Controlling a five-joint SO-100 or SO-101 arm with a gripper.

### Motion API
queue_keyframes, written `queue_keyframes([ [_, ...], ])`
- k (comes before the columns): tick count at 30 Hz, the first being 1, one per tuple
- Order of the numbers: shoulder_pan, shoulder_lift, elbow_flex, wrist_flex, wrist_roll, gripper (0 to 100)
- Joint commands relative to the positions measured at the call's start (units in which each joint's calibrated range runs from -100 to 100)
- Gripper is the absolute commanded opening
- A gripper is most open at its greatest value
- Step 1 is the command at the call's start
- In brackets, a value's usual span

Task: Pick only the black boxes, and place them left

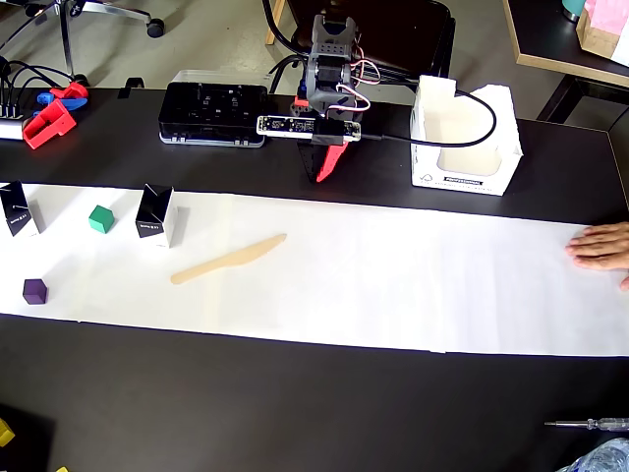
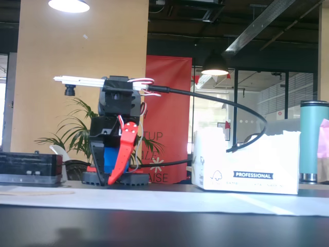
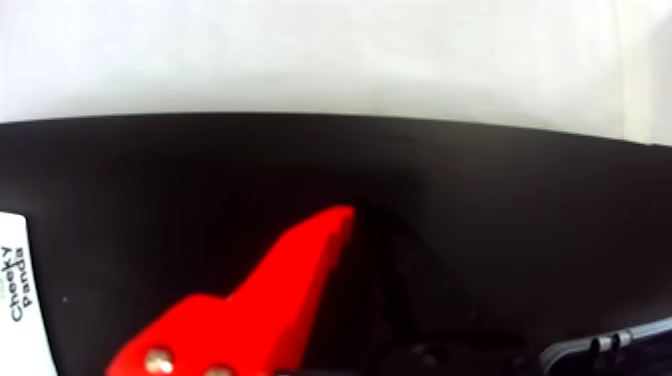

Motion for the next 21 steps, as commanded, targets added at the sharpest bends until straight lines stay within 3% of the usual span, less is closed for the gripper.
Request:
queue_keyframes([
  [1,0.4,5.0,-7.5,0.4,-0.2,0],
  [6,0.8,13.9,-20.0,0.4,-0.2,0],
  [13,1.0,24.0,-38.0,0.4,0.2,23],
  [18,1.3,30.4,-52.3,1.4,0.3,29],
  [21,3.7,34.4,-62.3,7.8,3.4,32],
])
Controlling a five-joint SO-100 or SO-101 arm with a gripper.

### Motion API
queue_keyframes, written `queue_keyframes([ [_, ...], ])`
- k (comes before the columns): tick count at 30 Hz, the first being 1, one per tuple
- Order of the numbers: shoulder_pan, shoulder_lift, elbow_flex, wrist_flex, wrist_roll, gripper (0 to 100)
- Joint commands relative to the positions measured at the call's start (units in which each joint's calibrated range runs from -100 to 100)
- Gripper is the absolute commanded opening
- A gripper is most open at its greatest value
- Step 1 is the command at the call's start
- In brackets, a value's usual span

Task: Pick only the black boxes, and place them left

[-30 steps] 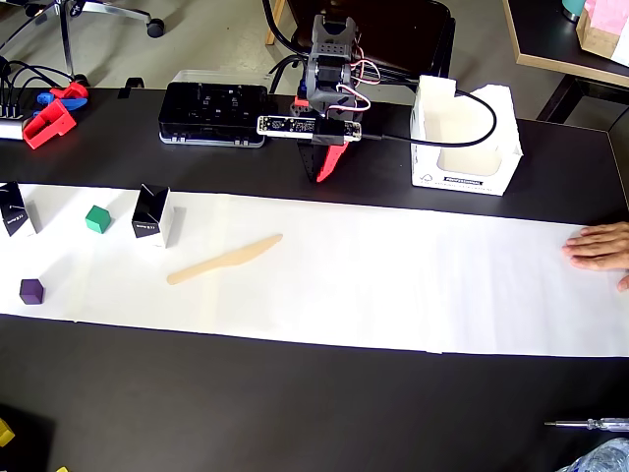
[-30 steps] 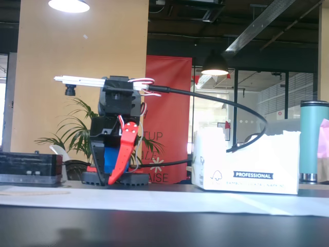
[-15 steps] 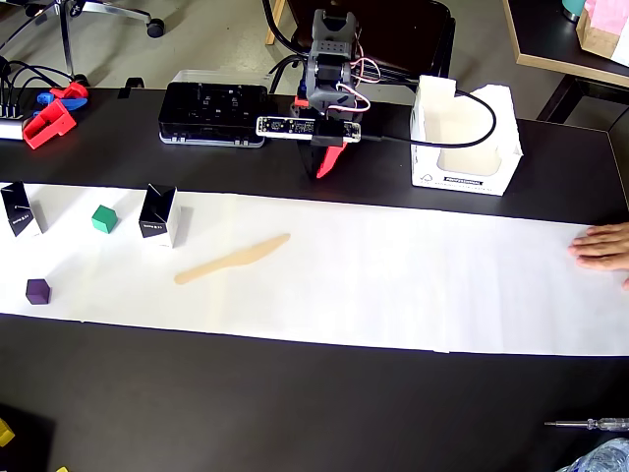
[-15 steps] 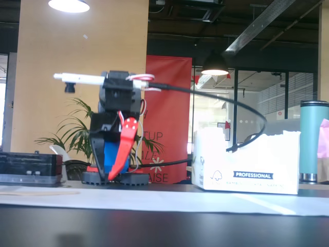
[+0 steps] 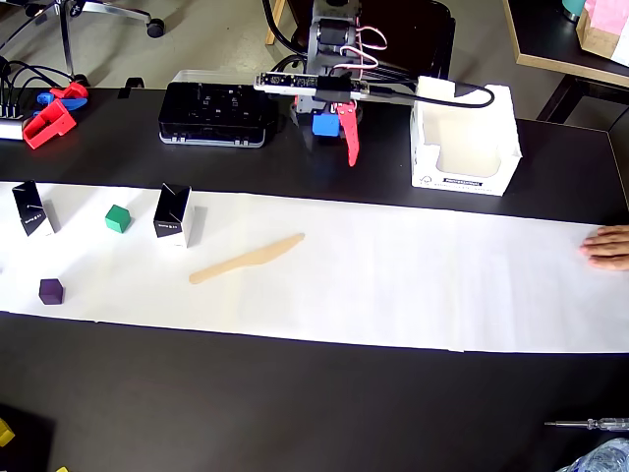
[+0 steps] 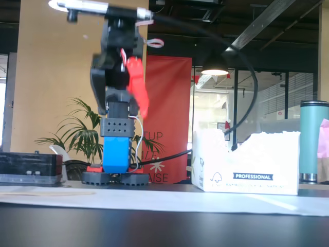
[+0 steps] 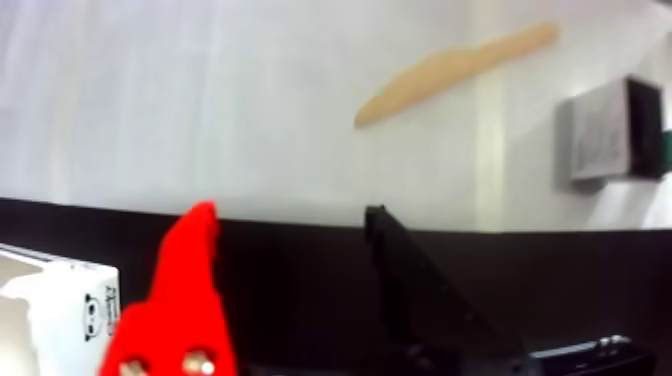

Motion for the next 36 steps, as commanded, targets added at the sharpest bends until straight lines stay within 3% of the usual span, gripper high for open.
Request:
queue_keyframes([
  [1,4.2,5.4,-19.8,8.2,4.0,33],
  [6,10.3,11.8,-35.7,17.9,9.1,37],
  [13,17.0,20.0,-51.9,20.2,13.0,37],
  [21,26.5,27.5,-61.9,20.1,16.8,37],
  [32,36.5,35.1,-71.8,19.4,17.1,41],
  [36,40.2,37.5,-72.8,19.4,20.6,41],
])
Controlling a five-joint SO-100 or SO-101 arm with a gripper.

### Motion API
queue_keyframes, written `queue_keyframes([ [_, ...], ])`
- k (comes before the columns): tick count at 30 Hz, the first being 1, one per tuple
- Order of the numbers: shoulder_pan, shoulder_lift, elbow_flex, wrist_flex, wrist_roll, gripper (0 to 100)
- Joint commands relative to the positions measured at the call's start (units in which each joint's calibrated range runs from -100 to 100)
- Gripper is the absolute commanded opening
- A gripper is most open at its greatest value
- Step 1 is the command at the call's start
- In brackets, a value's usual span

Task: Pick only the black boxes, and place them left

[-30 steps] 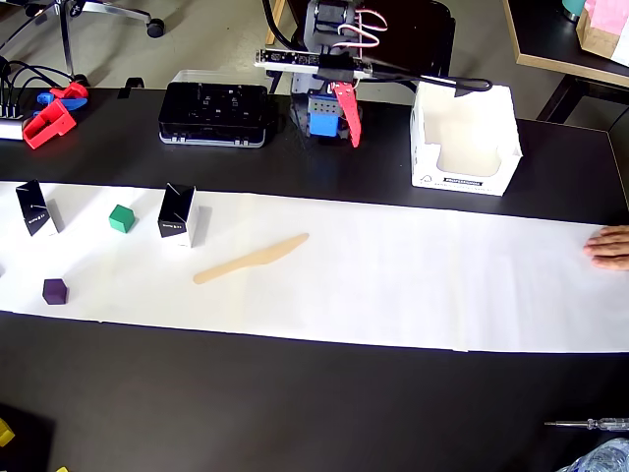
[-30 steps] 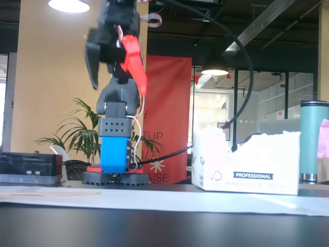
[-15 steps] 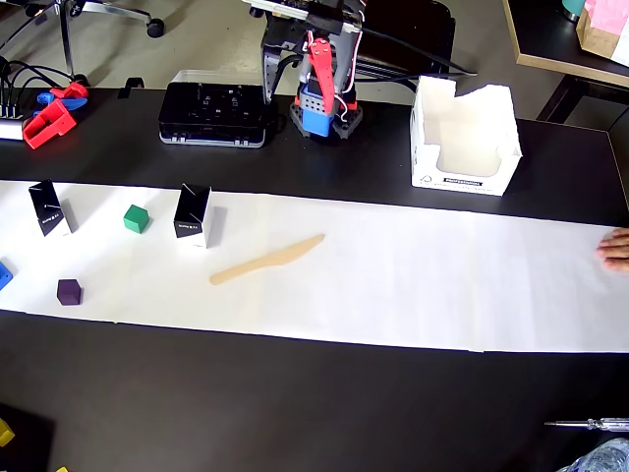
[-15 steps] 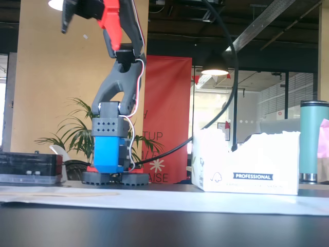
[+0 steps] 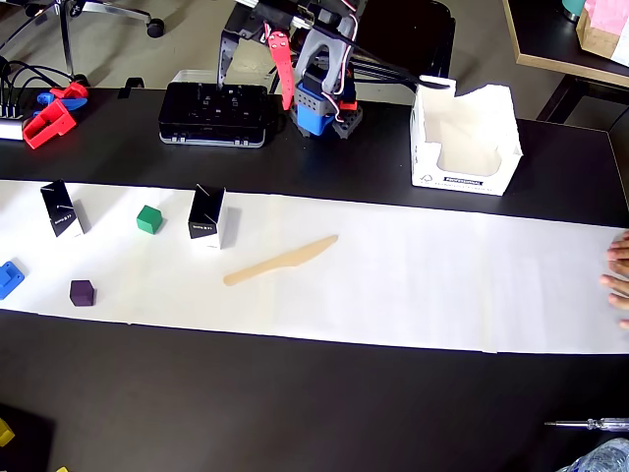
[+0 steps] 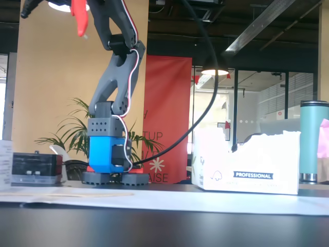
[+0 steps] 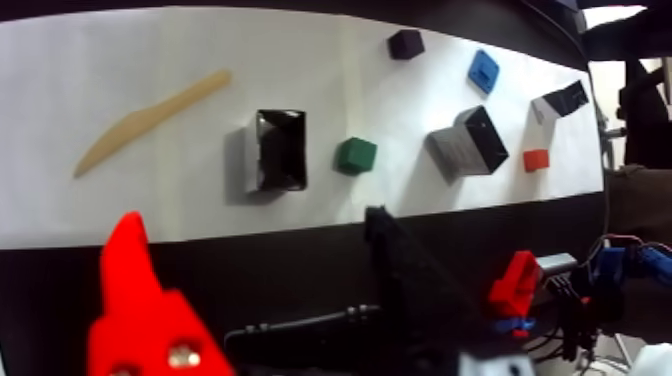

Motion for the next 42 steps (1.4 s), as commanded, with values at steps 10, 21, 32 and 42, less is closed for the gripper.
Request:
queue_keyframes([
  [10,5.1,8.7,-2.9,-0.6,3.3,41],
  [21,1.7,16.0,0.4,-2.7,1.5,41],
  [32,-5.5,17.1,18.5,-19.2,-3.7,44],
  [42,-9.7,17.4,28.5,-26.1,-6.2,50],
])
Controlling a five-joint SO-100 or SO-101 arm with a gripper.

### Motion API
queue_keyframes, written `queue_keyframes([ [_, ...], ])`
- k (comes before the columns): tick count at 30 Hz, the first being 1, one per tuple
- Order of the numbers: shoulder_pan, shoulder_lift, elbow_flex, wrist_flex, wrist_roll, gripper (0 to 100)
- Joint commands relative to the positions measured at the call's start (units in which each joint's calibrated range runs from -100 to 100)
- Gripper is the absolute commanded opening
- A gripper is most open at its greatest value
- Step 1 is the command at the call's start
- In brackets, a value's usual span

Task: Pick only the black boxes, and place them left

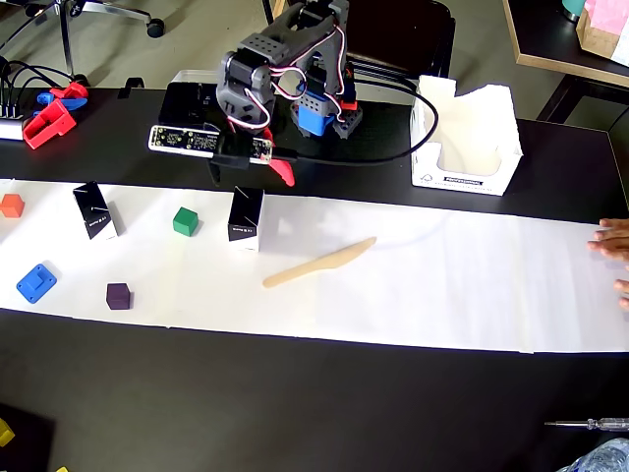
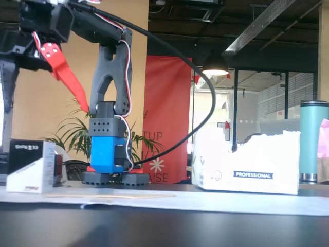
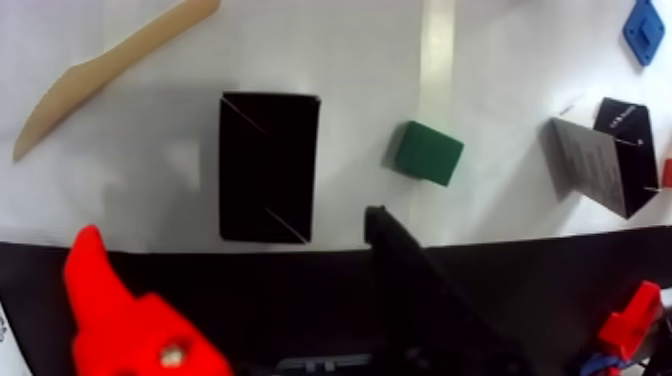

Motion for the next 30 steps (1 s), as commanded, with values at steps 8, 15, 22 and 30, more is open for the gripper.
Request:
queue_keyframes([
  [8,-6.5,-0.8,10.9,-12.8,-3.1,50],
  [15,-7.8,-0.8,19.5,-20.6,-3.1,50],
  [22,-9.6,-0.8,25.0,-22.3,-3.2,35],
  [30,-18.0,-1.4,25.4,-21.6,-14.4,9],
])
